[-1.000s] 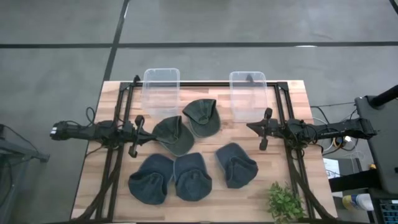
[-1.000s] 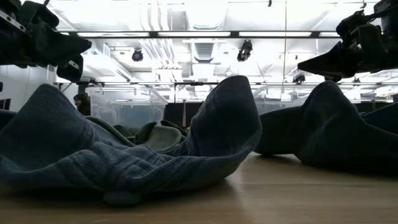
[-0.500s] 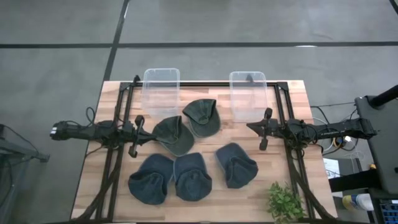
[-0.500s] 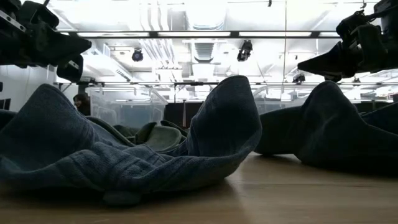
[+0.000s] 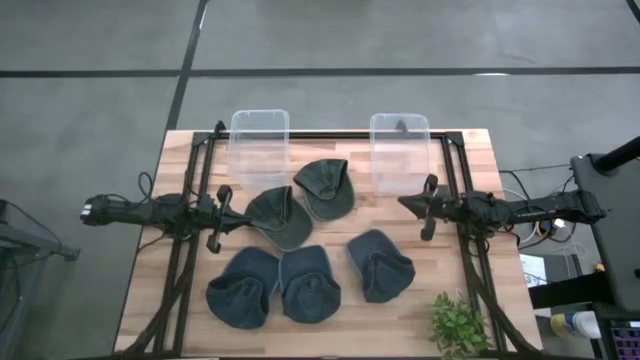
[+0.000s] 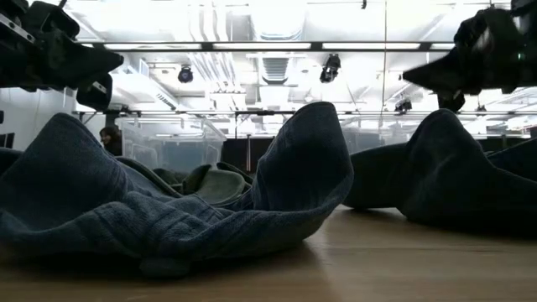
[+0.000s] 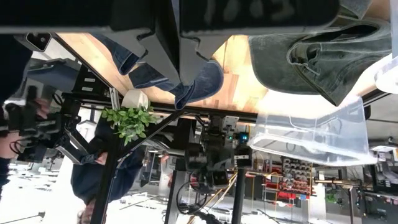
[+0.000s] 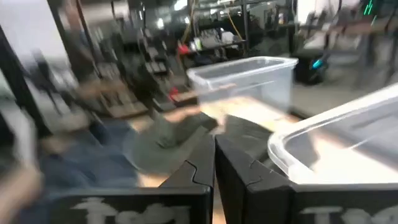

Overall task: Pick & Place hat
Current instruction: Adjust the right transparent bin

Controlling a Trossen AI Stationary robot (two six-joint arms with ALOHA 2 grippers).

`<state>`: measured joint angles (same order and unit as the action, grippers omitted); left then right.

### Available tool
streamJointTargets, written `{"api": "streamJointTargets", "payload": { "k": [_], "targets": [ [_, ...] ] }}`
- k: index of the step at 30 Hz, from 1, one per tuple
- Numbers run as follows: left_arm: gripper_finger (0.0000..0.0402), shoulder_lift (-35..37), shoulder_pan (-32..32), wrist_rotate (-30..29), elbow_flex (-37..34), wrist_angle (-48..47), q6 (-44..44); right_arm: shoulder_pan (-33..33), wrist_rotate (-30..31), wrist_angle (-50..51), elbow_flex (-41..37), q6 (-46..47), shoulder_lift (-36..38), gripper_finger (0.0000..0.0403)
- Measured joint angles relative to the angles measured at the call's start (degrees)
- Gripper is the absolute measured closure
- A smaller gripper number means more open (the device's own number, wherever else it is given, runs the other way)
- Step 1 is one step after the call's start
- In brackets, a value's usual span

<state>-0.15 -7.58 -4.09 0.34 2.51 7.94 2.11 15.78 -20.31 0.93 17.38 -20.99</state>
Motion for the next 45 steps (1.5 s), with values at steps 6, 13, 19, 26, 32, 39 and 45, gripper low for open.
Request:
{"api": "streamJointTargets", "payload": {
  "k": [6,13,19,26,32,39,45],
  "targets": [
    [0.0401,0.0,0.0,0.0,0.0,0.0,0.0,0.0,1.6,-2.7,-0.4,23.8,-0.1,0.0394],
    [0.0401,0.0,0.0,0.0,0.0,-0.1,0.0,0.0,2.2,-4.1,-0.4,33.8,-0.1,0.0394],
    [0.0401,0.0,0.0,0.0,0.0,-0.5,0.0,0.0,2.4,-14.3,-0.4,31.3,-0.1,0.0394],
    [0.0401,0.0,0.0,0.0,0.0,-0.6,0.0,0.0,-4.3,-23.3,-0.4,35.2,0.0,0.0394],
    [0.0401,0.0,0.0,0.0,0.0,-0.6,0.0,0.0,-9.4,-21.9,-0.4,41.2,-0.6,0.0392],
    [0.0401,0.0,0.0,0.0,0.0,-0.7,0.0,0.0,-9.0,-17.9,-0.4,57.8,-0.6,0.0329],
    [0.0401,0.0,0.0,0.0,0.0,-0.7,0.0,0.3,-13.9,-20.4,0.0,46.0,-0.6,0.0230]
  ]
}}
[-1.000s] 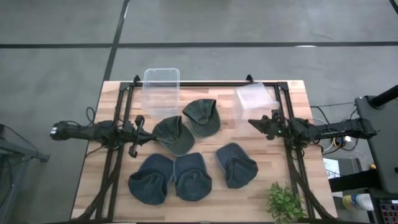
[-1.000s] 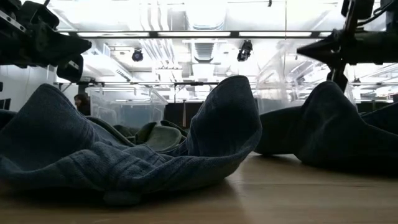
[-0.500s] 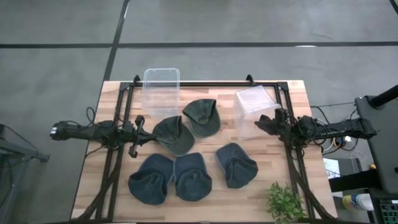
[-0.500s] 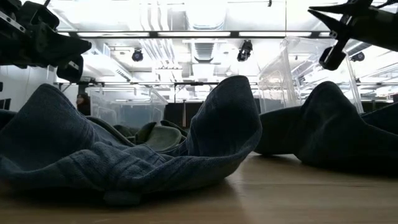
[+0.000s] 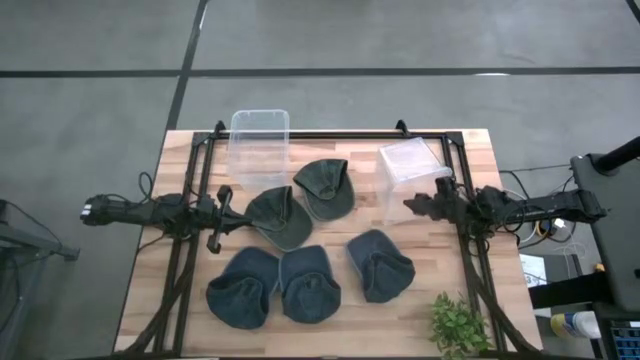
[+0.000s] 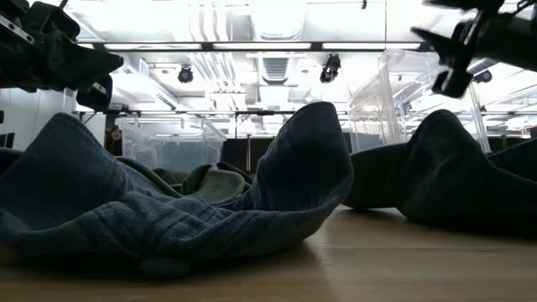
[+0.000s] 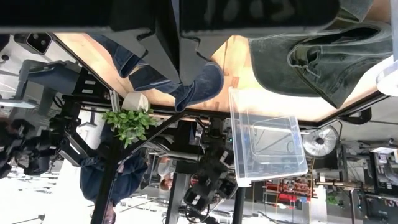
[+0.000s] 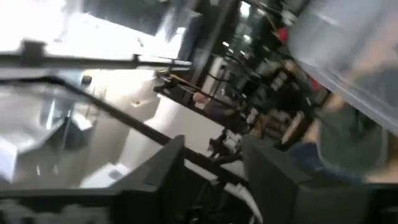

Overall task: Pick & Place hat
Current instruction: Adjust the right transparent bin

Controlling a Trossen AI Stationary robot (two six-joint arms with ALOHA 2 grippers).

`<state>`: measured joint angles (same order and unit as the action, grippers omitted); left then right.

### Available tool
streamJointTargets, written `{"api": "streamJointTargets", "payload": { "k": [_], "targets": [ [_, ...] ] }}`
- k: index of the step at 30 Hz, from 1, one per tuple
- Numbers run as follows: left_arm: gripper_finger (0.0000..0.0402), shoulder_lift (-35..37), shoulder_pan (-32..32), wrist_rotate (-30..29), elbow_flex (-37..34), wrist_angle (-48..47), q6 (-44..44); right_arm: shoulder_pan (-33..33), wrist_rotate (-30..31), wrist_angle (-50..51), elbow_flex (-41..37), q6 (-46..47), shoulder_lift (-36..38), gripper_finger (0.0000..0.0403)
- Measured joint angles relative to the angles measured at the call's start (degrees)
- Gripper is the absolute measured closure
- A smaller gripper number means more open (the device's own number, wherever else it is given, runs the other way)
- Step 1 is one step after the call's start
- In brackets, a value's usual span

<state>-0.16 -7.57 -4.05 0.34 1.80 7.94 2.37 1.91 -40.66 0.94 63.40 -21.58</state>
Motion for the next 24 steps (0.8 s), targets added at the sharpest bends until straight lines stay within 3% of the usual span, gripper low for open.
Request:
{"api": "streamJointTargets", "payload": {
  "k": [3,6,8,11,14,16,21,24],
  "targets": [
    [0.0401,0.0,0.0,0.0,0.0,0.0,0.0,0.0,-0.7,-0.1,2.9,-5.5,0.0,0.0194],
    [0.0401,0.0,0.0,0.0,0.0,0.0,0.0,0.3,-6.0,4.4,8.3,-15.9,-0.6,0.0179],
    [0.0401,0.0,0.0,0.0,0.0,0.0,0.0,1.0,-10.2,13.8,14.0,-22.8,-0.7,0.0178],
    [0.0401,-0.1,0.0,0.0,0.0,0.0,0.0,2.2,-10.3,37.7,25.9,-34.7,-1.2,0.0179],
    [0.0401,-0.1,0.0,0.0,0.0,0.0,0.0,3.2,-1.8,62.8,37.6,-47.3,-4.3,0.0179],
    [0.0401,-0.1,0.0,0.0,0.0,0.0,0.0,3.5,5.7,74.2,43.9,-53.6,-7.6,0.0179],
    [0.0401,-0.1,0.0,0.0,0.0,0.0,0.0,3.8,22.1,91.1,55.1,-62.6,-15.7,0.0179],
    [0.0401,-0.1,0.0,0.0,0.0,-0.1,0.0,3.8,24.1,96.6,59.5,-65.9,-21.0,0.0179]
  ]
}}
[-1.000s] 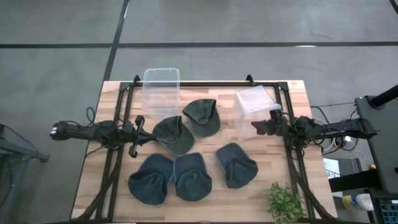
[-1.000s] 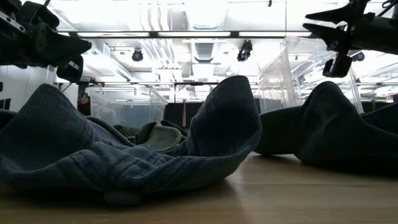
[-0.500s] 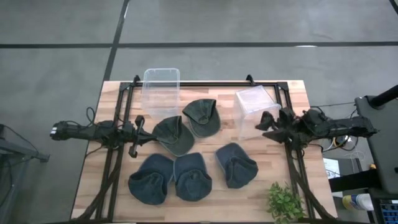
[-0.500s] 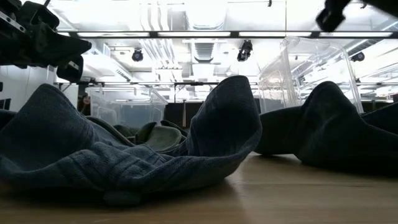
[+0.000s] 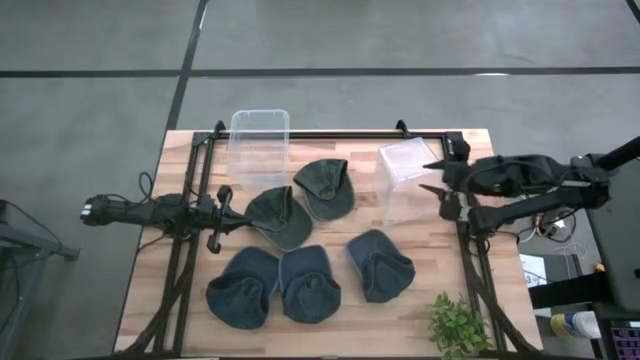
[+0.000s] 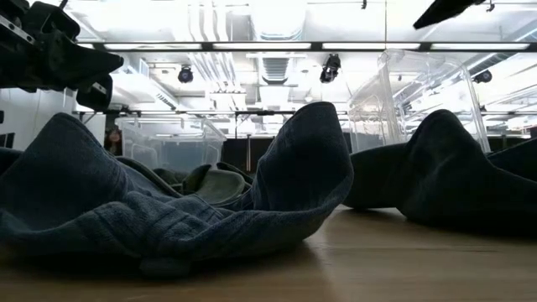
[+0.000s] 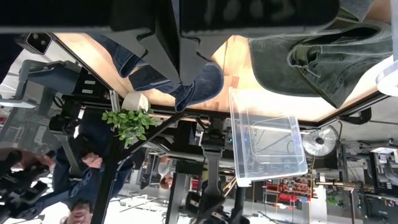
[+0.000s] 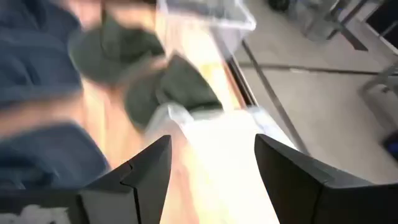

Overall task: Pick & Place hat
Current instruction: Adjust the right transparent bin

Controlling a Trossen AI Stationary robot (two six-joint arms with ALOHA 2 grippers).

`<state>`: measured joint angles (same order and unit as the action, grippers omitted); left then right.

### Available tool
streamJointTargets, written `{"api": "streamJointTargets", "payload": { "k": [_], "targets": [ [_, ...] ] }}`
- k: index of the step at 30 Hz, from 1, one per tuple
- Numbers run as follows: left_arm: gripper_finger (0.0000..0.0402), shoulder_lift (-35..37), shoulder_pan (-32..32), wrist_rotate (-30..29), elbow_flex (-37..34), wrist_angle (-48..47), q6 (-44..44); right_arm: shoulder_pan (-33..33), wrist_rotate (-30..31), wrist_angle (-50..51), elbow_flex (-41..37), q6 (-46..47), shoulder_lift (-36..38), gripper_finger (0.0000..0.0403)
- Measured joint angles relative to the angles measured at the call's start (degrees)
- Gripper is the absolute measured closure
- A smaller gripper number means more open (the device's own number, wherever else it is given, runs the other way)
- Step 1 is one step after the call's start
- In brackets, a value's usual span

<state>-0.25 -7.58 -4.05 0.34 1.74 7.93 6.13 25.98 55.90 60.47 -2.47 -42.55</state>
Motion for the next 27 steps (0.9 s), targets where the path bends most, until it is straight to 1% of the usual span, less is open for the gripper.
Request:
{"api": "streamJointTargets", "payload": {
  "k": [5,7,12,16,18,20,22,24,25,27],
  "targets": [
    [0.0401,0.0,0.0,0.0,0.0,0.0,0.0,0.7,-0.1,9.2,3.2,-4.9,-8.0,0.0179],
    [0.0401,0.0,0.0,0.0,0.0,0.0,0.0,1.2,0.7,10.9,3.7,-5.9,-10.6,0.0179],
    [0.0401,0.0,0.0,0.0,0.0,0.0,0.0,2.3,12.8,11.0,3.4,-7.1,-15.3,0.0187],
    [0.0401,0.0,0.0,0.0,0.0,0.0,0.0,2.2,17.3,10.9,1.7,-7.4,-18.1,0.0204],
    [0.0401,0.0,0.0,0.0,0.0,0.0,0.0,1.9,17.5,10.8,0.9,-7.5,-19.0,0.0224],
    [0.0401,0.0,0.0,0.0,0.0,0.0,0.0,1.0,17.6,10.7,0.7,-7.6,-20.3,0.0257],
    [0.0401,0.0,0.0,0.0,0.0,0.0,0.0,0.1,18.0,10.8,1.1,-7.7,-21.5,0.0306],
    [0.0401,0.0,0.0,0.0,0.0,0.0,0.0,-0.6,18.1,11.2,2.3,-8.9,-22.4,0.0364],
    [0.0401,0.0,0.0,0.0,0.0,0.0,0.0,-1.1,18.8,11.5,3.1,-9.6,-22.8,0.0374],
    [0.0401,0.0,0.0,0.0,0.0,0.0,0.0,-2.1,17.7,11.4,5.5,-11.5,-23.7,0.0378]
  ]
}}
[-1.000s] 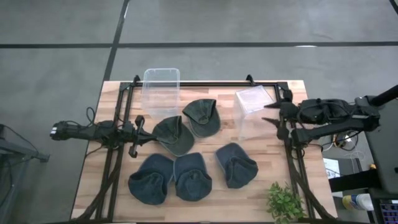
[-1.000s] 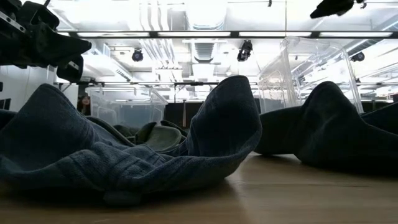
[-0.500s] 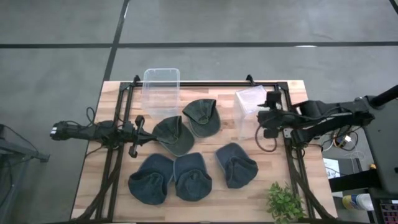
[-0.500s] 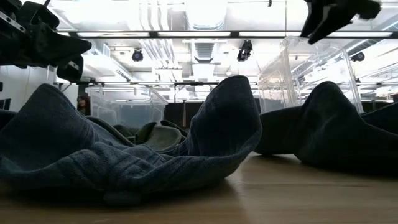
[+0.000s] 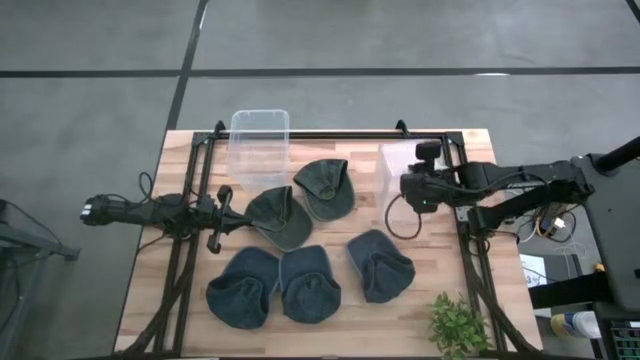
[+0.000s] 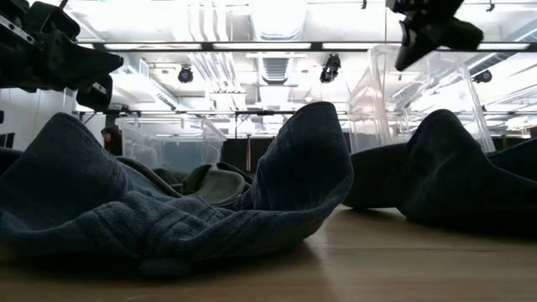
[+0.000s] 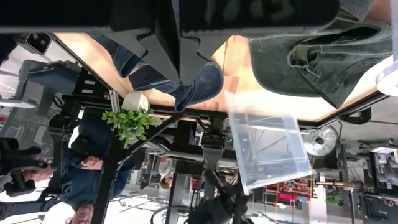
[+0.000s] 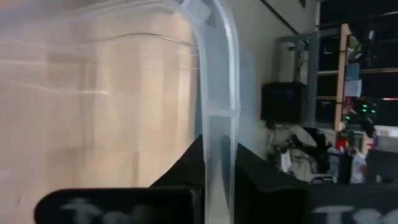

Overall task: Pick & Place hat
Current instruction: Adjust the right transparent bin

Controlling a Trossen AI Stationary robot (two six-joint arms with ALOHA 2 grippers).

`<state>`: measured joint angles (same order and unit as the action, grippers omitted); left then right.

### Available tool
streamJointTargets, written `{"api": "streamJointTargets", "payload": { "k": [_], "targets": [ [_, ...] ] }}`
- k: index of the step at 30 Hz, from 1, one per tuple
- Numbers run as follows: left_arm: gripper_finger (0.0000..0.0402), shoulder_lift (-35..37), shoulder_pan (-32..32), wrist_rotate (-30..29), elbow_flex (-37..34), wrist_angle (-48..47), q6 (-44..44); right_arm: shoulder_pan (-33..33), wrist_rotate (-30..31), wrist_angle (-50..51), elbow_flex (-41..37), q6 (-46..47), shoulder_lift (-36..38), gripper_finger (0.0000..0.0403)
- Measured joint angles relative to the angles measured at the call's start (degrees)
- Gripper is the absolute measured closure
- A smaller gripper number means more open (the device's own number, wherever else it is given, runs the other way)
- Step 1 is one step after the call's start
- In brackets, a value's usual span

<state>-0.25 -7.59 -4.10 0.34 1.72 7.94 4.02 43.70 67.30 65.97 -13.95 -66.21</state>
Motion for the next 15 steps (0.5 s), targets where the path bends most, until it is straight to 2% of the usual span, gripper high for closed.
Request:
{"api": "streamJointTargets", "payload": {
  "k": [7,11,15],
  "targets": [
    [0.0401,0.0,0.0,0.0,0.0,0.0,0.0,-9.3,-15.7,1.6,11.5,-6.0,-4.3,0.0385],
    [0.0401,0.0,0.0,0.0,0.0,0.0,0.0,-18.4,-19.1,5.0,15.5,-10.6,-8.6,0.0385],
    [0.0401,0.0,0.0,0.0,0.0,0.0,0.0,-28.9,-28.9,5.2,16.8,-17.4,-13.7,0.0385]
  ]
}}
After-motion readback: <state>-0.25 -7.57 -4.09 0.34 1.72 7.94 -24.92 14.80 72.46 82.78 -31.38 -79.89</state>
